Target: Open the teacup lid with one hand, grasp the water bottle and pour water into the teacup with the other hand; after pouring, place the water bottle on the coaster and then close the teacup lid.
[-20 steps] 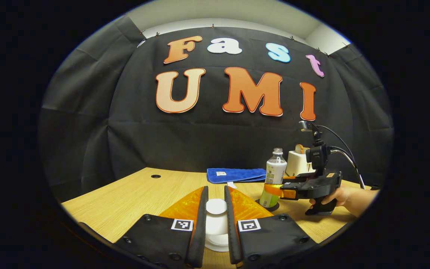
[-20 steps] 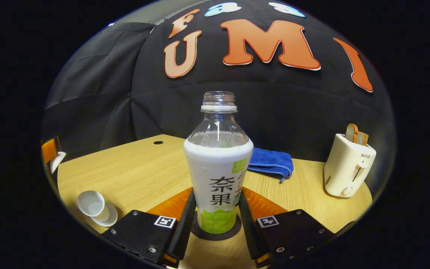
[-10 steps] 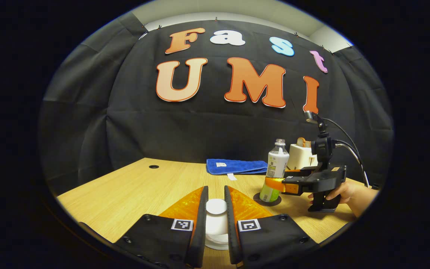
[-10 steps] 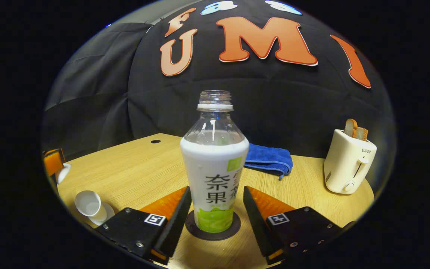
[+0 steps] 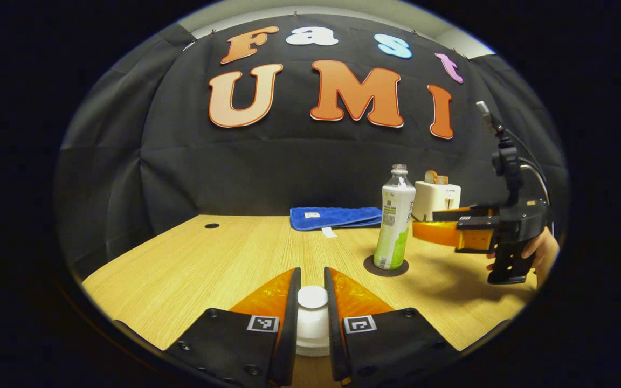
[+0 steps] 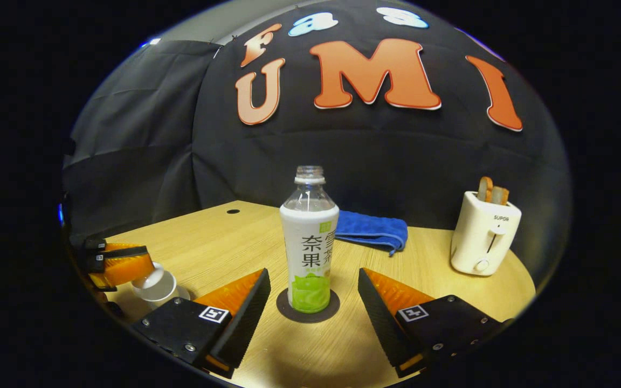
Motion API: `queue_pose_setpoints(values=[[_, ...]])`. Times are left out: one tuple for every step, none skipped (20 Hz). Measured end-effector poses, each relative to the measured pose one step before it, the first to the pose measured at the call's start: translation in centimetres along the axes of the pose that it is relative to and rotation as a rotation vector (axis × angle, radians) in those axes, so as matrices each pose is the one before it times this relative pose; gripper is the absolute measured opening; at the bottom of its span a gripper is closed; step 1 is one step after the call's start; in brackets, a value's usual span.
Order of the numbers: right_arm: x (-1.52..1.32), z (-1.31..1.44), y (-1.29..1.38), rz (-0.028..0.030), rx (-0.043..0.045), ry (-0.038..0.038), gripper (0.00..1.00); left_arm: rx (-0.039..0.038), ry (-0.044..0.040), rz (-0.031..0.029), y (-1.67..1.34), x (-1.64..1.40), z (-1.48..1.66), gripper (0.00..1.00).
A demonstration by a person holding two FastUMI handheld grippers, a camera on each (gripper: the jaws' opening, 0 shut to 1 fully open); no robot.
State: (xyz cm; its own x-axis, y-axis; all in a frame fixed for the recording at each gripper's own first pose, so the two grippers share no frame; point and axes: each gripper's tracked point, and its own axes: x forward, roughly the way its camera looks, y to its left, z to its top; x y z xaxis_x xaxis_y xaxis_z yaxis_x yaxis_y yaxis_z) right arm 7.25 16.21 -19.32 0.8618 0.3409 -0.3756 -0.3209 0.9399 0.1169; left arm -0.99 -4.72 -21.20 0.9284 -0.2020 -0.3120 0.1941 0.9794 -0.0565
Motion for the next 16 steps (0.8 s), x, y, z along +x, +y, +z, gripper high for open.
queue_pose_setpoints(values=[[-0.629, 0.334, 0.011, -0.00149, -0.00031, -0.01378, 0.98, 0.01482, 0.01385, 0.00767, 0.103, 0.079, -0.339, 0.3], [-0.678, 0.27, 0.04, 0.00143, 0.00571, -0.01052, 0.98, 0.0101, 0.00761, -0.00018, -0.202, 0.438, -0.43, 0.3], [-0.602, 0.358, 0.111, 0.00371, 0.01007, -0.01112, 0.98, 0.00578, 0.00755, -0.00435, -0.318, 0.186, -0.268, 0.3], [-0.519, 0.267, 0.048, 0.00125, 0.01002, -0.00683, 0.98, 0.00901, 0.00571, -0.00264, -0.196, -0.243, -0.306, 0.3], [-0.487, 0.245, -0.086, 0.00011, 0.00824, -0.0063, 0.98, 0.00686, -0.00046, 0.00149, -0.105, -0.085, 0.022, 0.3], [-0.418, 0.259, -0.147, -0.00496, 0.00396, -0.00564, 0.98, 0.00779, 0.00161, 0.00437, 0.018, 0.126, -0.081, 0.3], [-0.383, 0.191, -0.194, -0.00462, 0.00286, -0.00433, 0.98, 0.00572, 0.00067, 0.00605, 0.055, 0.044, -0.04, 0.3], [-0.451, 0.04, 0.02, -0.00529, 0.00503, 0.00414, 0.98, 0.00211, 0.00248, 0.00294, -0.005, -0.001, -0.047, 0.3], [-0.544, -0.023, 0.002, 0.00011, 0.00584, 0.00441, 0.98, -0.00038, 0.00117, -0.00094, 0.055, 0.172, -0.044, 0.3], [-0.617, 0.453, 0.358, 0.0055, 0.00419, -0.0069, 0.98, 0.00208, 0.0031, -0.00146, -0.092, -0.119, -0.17, 0.33], [-0.547, 0.542, 0.168, 0.00219, 0.00077, -0.01314, 0.98, 0.00169, 0.00193, -0.00398, 0.095, 0.014, 0.02, 0.33], [-0.477, 0.58, 0.088, 0.00027, -0.00103, -0.01715, 0.98, 0.00411, 0.00398, 0.00079, -0.014, -0.255, 0.119, 0.32], [-0.499, 0.53, -0.032, -0.00423, -0.00164, -0.01489, 0.98, 0.00731, -0.00916, 0.0064, 0.176, -0.285, 0.474, 0.35], [-0.476, 0.495, 0.075, -0.00042, -0.0018, -0.01289, 0.98, 0.00468, -0.01904, 0.00288, 0.238, -0.325, 0.648, 0.45], [-0.384, 0.559, 0.009, -0.00231, -0.00055, -0.01111, 0.98, 0.00289, -0.02291, 0.00754, 0.225, -0.389, 0.916, 0.48], [-0.471, 0.387, 0.078, -0.00059, 0.00146, -0.00848, 0.98, -0.00355, -0.02211, 0.00372, 0.268, -0.525, 1.088, 0.57]])
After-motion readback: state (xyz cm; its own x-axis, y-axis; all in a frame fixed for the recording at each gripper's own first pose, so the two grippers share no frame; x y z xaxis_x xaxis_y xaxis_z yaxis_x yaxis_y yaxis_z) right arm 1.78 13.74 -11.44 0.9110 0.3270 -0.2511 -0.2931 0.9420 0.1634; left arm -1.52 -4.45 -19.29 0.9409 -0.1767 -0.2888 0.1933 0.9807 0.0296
